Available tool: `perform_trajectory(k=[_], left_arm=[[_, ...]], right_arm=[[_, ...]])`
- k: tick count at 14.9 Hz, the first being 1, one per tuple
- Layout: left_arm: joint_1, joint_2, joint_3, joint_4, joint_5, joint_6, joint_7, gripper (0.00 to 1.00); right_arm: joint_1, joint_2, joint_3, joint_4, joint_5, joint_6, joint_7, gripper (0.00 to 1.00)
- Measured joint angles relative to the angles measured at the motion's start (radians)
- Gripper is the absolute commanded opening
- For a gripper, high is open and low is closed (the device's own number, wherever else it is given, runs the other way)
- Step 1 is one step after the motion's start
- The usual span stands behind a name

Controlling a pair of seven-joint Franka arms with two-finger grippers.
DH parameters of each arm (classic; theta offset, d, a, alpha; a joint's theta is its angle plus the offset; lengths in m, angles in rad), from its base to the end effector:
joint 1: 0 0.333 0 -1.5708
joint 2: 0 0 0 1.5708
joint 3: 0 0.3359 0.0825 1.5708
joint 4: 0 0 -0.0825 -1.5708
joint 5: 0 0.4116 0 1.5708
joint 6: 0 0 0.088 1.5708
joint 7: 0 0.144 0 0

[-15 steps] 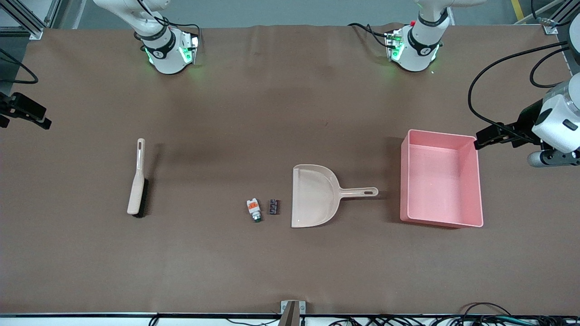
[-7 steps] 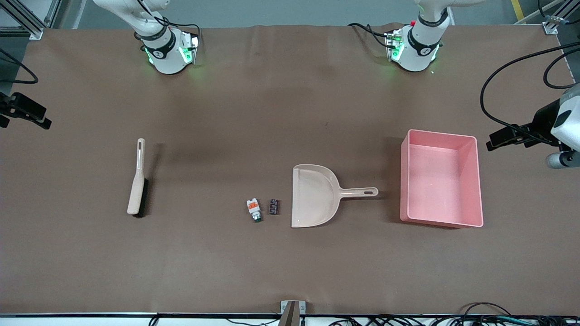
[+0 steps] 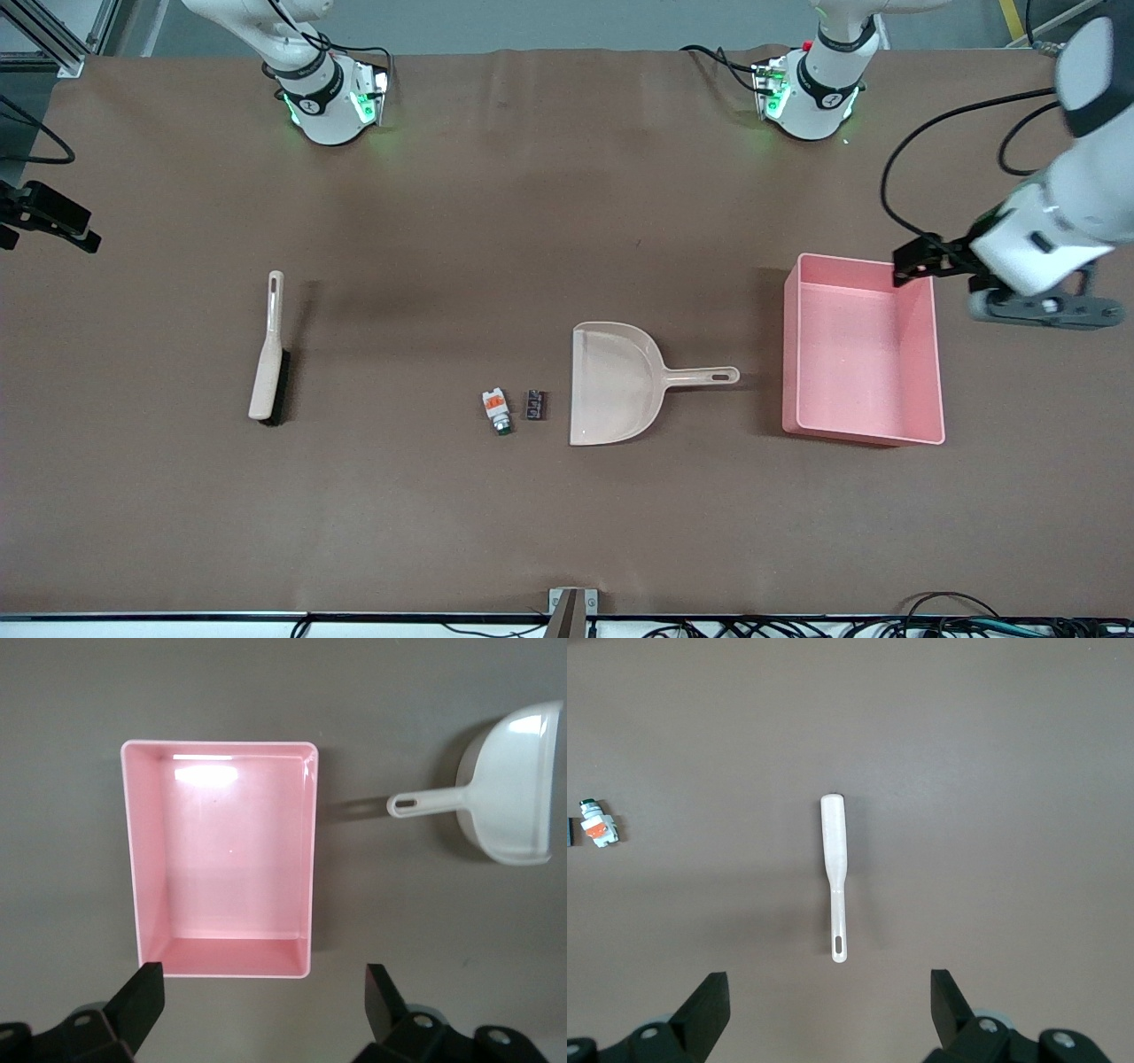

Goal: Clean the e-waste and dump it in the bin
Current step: 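Move the left gripper from rest toward the beige dustpan handle, then grasp the dustpan handle with the left gripper while the right gripper reaches the brush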

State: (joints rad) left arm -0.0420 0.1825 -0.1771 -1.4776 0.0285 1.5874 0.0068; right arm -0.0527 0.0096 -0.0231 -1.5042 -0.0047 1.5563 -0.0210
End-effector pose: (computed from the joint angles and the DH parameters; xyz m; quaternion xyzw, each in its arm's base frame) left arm 0.6236 -0.1259 0.5454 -0.9930 0.1125 0.0349 0.0019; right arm 0.5843 -0.0450 0.6338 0.9994 -0.0275 0.0211 0.0035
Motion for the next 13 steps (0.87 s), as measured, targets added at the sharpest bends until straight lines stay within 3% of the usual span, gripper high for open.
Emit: perform_trajectory(k=[5,9,13], left_arm=[[-0.081,0.140,-0.097,-0.005,0.040,0.080,0.073,1.00],[-0.141,0.207,-0.104,-0.005,0.117,0.086,0.194,1.00],[-0.143,0.225,-0.103,-0.018,0.157,0.111,0.293,1.00]], right_arm=[[0.000,0.000,-0.003,0.000,0.000,0.001,0.000,1.00],[-0.004,0.007,-0.010,-0.002,0.000,-0.014,0.000,1.00],[-0.023,0.081,-0.012,-0.007,0.000,-0.013,0.000,1.00]])
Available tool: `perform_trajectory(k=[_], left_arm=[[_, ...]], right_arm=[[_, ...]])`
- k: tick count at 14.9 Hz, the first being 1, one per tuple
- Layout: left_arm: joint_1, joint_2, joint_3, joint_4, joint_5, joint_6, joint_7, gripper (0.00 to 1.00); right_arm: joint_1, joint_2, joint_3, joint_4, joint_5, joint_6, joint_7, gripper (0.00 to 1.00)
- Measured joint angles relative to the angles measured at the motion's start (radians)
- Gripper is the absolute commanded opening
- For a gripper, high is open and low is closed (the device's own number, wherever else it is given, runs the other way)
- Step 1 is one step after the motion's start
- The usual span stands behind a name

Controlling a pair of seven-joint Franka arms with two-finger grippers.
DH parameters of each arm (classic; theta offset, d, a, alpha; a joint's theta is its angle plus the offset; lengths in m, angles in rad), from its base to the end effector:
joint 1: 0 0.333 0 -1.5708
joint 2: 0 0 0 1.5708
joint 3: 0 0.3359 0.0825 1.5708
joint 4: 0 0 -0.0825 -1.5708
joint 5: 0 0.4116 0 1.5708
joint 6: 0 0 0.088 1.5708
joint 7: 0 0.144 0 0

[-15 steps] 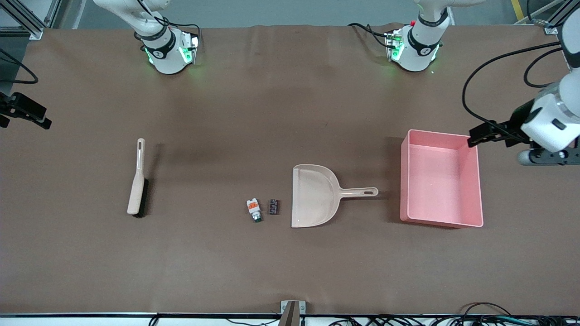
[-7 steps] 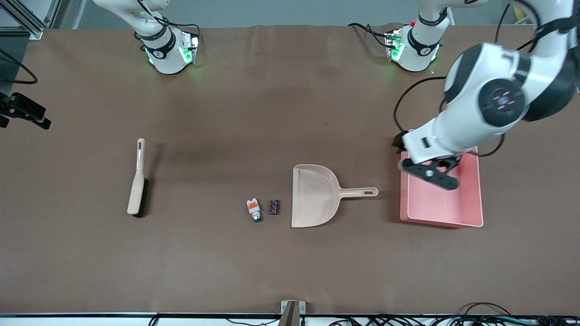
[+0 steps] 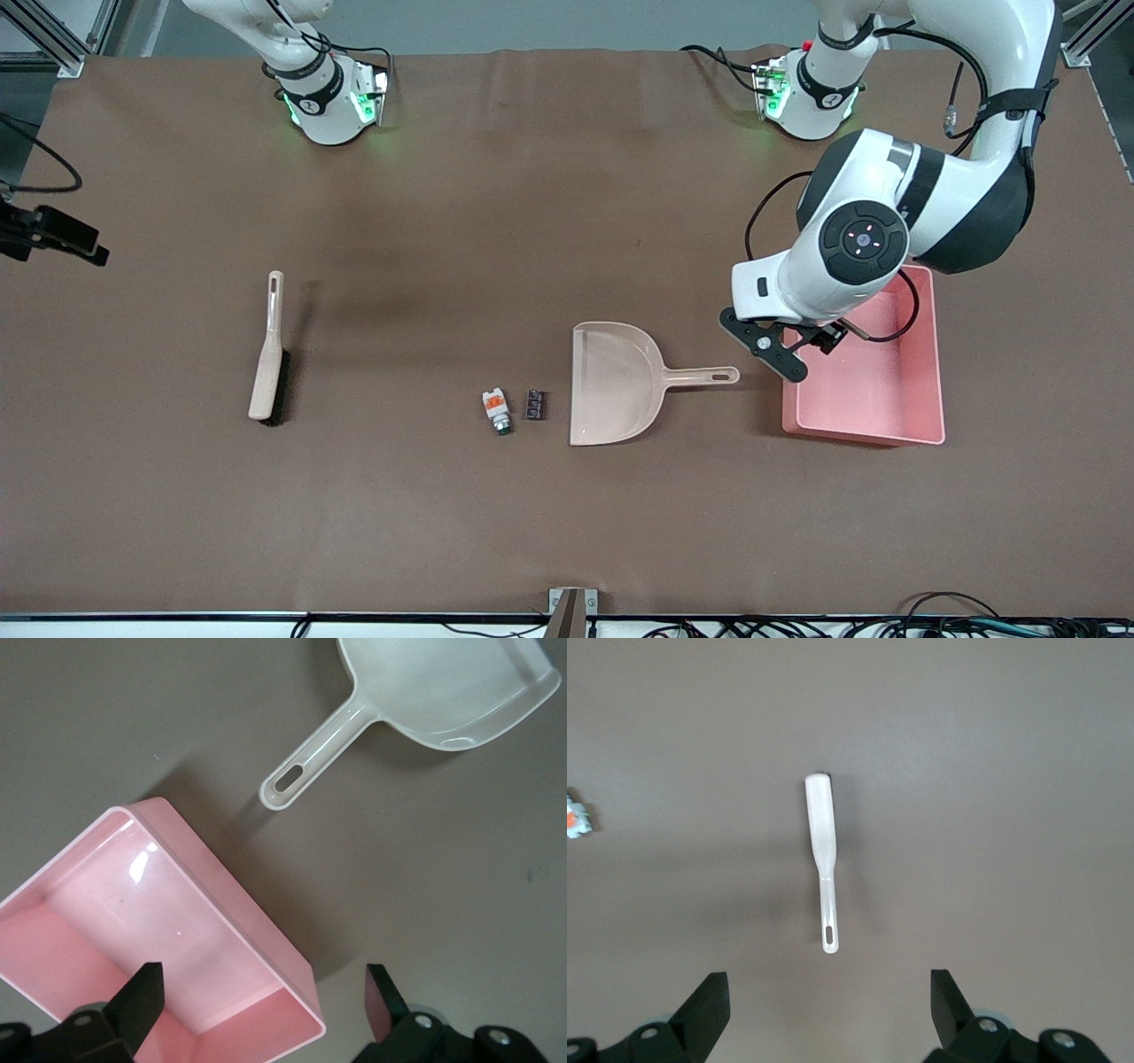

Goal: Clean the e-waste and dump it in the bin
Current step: 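Grasp the dustpan handle with the left gripper while the right gripper reaches the brush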

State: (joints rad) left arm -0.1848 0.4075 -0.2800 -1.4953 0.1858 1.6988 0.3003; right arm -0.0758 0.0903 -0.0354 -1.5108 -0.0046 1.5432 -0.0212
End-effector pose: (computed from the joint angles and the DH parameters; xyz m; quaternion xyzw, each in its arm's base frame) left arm 0.6296 -0.2631 0.4025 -0.9175 0.3851 0.0903 0.0425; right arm 0.6022 -0.0670 0.5813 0.9986 -0.0449 -0.0291 0.0020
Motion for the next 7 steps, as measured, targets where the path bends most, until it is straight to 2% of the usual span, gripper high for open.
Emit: perform_trajectory(k=[4,7], left_arm=[[-0.001,0.037,-0.001,-0.052,0.049,0.091,0.043,1.00],[-0.013,0.082,-0.007,-0.092,0.109,0.176,0.143,1.00]], right_arm=[[-0.005,0.075,0.001,-0.013,0.000,-0.005,-0.015,1.00],[-0.005,0.092,0.003,-0.084,0.000,0.032,-0.029,1.00]])
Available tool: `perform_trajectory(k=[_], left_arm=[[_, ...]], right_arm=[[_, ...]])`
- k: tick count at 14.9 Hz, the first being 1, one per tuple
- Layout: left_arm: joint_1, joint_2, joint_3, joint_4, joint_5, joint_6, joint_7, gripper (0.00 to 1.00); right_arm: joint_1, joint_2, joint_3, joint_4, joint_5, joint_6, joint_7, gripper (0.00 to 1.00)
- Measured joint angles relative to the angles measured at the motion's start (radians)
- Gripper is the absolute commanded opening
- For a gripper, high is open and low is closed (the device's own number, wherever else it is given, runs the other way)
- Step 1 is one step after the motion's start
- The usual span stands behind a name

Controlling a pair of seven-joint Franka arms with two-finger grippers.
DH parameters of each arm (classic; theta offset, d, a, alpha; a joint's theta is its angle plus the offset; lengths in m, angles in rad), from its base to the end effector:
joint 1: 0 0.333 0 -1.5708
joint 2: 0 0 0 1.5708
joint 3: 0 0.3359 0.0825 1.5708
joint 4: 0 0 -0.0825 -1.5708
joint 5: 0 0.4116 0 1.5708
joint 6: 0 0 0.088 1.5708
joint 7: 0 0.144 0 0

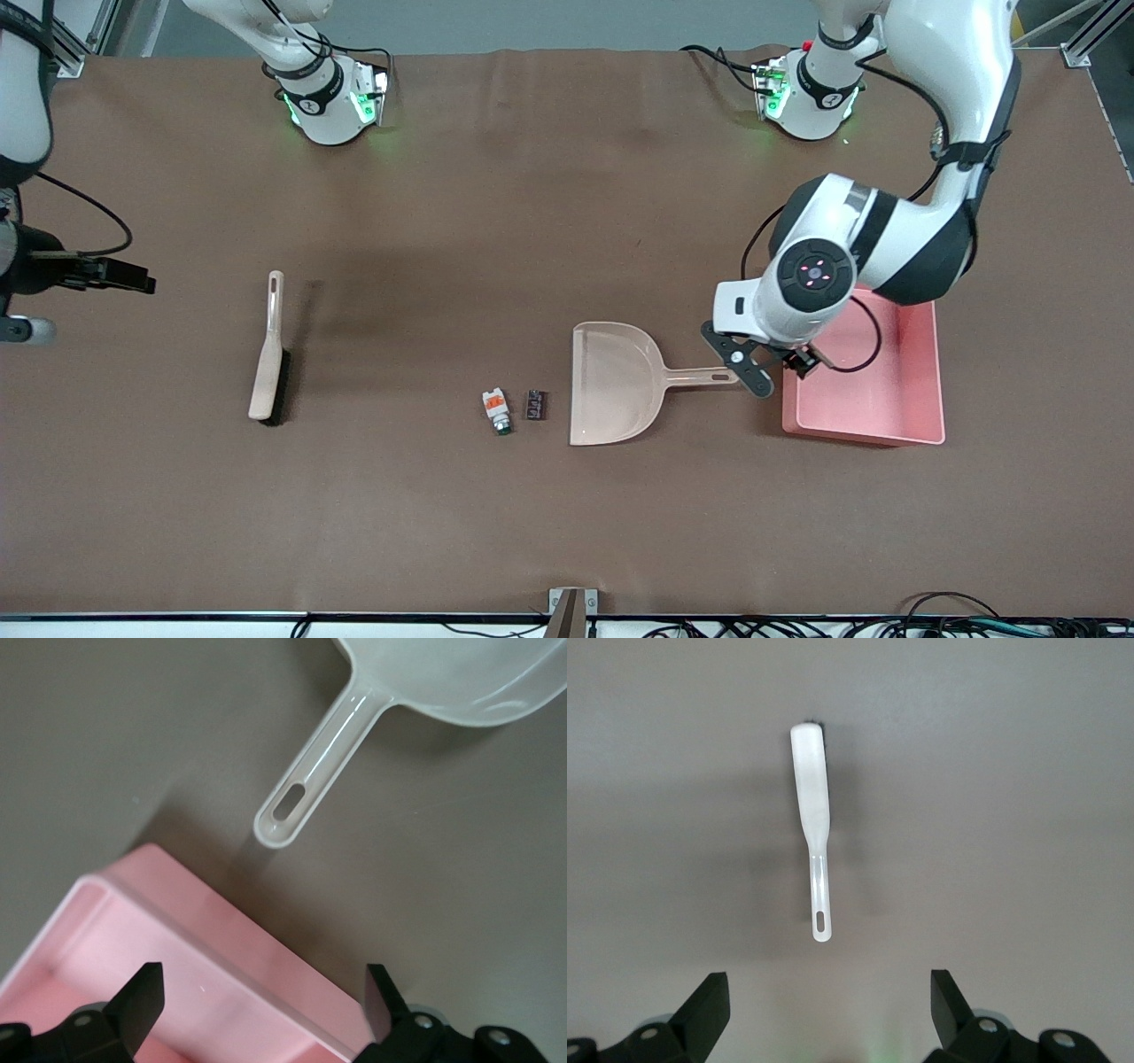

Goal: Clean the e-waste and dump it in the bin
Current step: 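Grasp the dustpan handle with the left gripper while the right gripper reaches the brush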

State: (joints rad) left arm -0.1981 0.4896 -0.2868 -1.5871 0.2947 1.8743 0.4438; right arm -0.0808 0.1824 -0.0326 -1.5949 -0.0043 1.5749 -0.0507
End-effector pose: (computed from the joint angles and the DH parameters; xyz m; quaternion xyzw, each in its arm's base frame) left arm 0.6344 -0.2748 0.3164 -0.8666 0.4863 0.0872 0.0699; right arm 0.6152 -0.0694 0.4860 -0.9944 0.0310 0.1011 0.0032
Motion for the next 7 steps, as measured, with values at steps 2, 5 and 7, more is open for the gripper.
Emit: perform_trajectory(k=[2,5,7], left_arm=[[-0.008,0.033,-0.003,-0.010,0.058,0.036,0.115,1.00],[-0.005,0.063,-0.002,-0.018,0.168,0.109,0.268,1.00],[-0.006,0.070,-0.002,-0.026,0.223,0.140,0.312,1.00]], right_arm=[[0.000,0.002,0.000,-0.073,0.000,0.068,-0.001,1.00],[0.000,0.006,0.003,-0.211,0.001,0.235,-0.003,1.00],[0.000,0.008,0.006,-0.309,0.004,0.365,-0.003,1.00]])
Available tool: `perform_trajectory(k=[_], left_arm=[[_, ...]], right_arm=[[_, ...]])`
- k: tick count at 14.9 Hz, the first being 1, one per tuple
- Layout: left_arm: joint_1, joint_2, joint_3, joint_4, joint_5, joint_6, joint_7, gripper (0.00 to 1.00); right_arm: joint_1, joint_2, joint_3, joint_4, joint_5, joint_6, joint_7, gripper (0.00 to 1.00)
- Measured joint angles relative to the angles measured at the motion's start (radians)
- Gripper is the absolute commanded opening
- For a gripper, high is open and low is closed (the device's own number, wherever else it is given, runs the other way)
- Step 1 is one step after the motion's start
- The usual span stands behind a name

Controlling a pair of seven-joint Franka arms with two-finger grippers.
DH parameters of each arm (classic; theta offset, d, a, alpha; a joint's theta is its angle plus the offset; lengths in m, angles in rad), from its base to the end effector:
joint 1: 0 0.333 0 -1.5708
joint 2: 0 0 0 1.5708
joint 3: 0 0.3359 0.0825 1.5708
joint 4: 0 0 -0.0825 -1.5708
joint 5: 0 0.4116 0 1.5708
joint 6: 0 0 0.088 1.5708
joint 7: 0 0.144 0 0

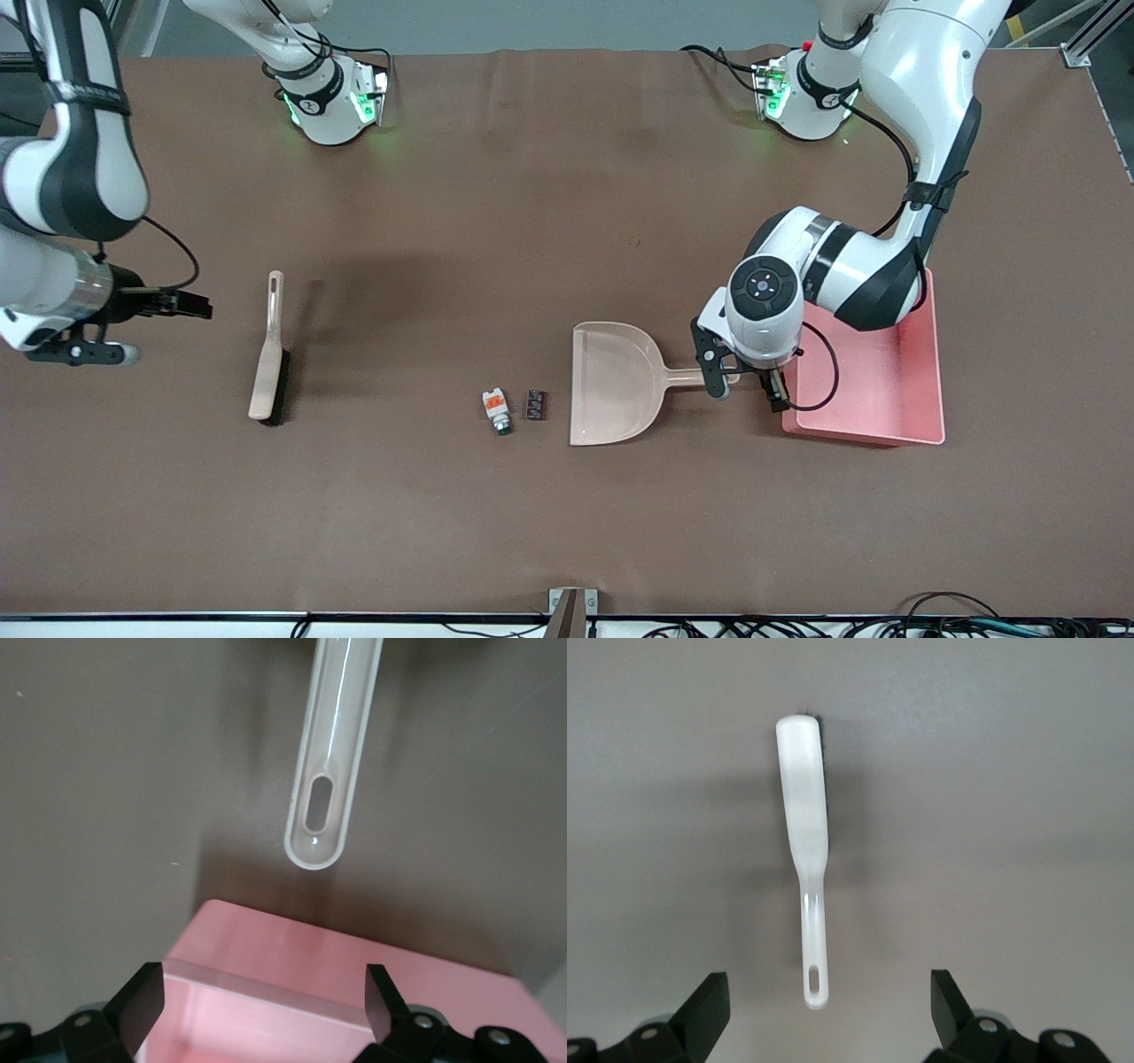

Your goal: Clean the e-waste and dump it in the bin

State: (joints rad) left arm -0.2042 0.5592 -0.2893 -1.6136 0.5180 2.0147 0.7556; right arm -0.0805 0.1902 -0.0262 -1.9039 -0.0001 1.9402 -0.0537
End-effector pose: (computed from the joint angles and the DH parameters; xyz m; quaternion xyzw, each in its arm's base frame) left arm 0.6516 -0.2752 0.2699 -0.7315 0.6628 0.0794 0.1388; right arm 0.6037 -0.0643 0.3573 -0.9967 0.0264 0.0768 0.0036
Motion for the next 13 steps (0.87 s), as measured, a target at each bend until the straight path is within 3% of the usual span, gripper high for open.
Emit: perform_trajectory(k=[6,13], left_arm=[[-0.058,0.060,-0.006,-0.009,0.066,0.021,0.012,1.00],[-0.074,0.121,-0.007,0.049,0.068,0.029,-0.015,1.00]], right_arm=[[0.019,0.014,0.008,-0.227,0.020,0.366,-0.002,1.00],[0.029,0.145,0.009,-0.257,0.026,0.552,-0.002,1.00]])
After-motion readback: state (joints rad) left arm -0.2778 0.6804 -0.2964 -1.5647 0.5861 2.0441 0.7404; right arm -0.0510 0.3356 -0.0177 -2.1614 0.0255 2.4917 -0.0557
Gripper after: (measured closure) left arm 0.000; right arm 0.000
